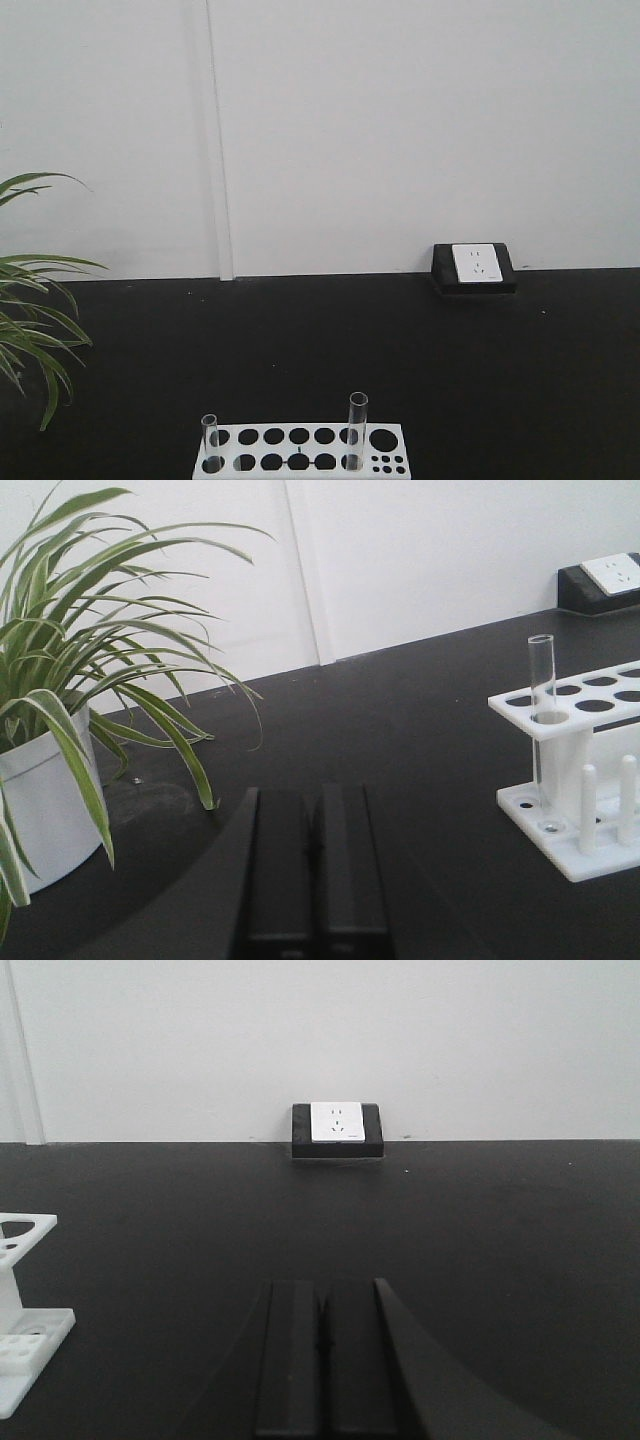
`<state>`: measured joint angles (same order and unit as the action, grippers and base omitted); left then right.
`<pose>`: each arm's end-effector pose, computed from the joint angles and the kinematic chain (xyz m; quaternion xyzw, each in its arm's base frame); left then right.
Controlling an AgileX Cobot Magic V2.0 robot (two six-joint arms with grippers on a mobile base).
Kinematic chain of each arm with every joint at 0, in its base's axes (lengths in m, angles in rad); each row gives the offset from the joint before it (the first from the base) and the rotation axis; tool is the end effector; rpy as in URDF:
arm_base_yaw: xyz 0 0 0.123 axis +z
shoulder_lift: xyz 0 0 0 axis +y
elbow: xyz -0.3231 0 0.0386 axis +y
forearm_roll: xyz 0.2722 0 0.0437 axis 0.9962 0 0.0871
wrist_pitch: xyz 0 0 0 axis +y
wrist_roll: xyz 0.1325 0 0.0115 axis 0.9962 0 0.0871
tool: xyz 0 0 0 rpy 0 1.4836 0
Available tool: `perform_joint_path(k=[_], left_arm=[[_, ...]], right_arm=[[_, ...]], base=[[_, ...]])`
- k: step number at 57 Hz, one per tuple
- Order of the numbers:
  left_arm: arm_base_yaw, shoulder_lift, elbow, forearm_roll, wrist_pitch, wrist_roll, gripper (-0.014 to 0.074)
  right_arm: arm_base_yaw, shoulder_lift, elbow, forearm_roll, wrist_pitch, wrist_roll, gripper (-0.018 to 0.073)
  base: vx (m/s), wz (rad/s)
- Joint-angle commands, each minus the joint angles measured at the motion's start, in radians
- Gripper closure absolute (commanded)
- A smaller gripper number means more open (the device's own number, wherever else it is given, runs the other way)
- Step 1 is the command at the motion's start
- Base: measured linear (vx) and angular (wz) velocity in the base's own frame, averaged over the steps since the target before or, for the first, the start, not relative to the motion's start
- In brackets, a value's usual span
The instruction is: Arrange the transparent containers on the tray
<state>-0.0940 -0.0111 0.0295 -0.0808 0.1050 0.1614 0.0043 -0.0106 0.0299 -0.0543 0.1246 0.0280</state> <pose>0.0819 -0.0089 0.1918 0.0658 0.7167 -0.0075 0.6943 0.0823 -0.0005 0.1890 -0.0087 0.7268 -0.0099 0.6868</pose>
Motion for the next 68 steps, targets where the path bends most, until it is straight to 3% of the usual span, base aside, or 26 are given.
perform_joint_path(k=[1,47,56,63,68], left_arm=[[-0.005,-0.014,0.033,-0.005,-0.084,-0.003,0.0602],[-0.005,-0.014,0.033,-0.005,-0.097,-0.003,0.0602],[-0.005,-0.014,0.017,-0.008,-0.252,-0.009,0.0602],[-0.005,-0.014,-0.026,-0.015,-0.384,-0.113,0.0602],[-0.005,-0.014,-0.107,0.007,-0.360,-0.140,0.0602]], right_arm=[[-0.004,-0.008,0.009,-0.002,-0.081,-0.009,0.0571],[-0.003,-0.008,0.009,0.002,-0.117,-0.006,0.0571],[-0.003,-0.008,0.009,0.003,-0.226,-0.006,0.0571],[-0.003,-0.008,-0.005,0.025,-0.326,0.018,0.0571],[-0.003,-0.008,-0.070,0.025,-0.310,0.028,0.0571]], base=[[0.00,0.00],[0.00,0.00],[0.00,0.00],[0.00,0.00],[0.00,0.00]])
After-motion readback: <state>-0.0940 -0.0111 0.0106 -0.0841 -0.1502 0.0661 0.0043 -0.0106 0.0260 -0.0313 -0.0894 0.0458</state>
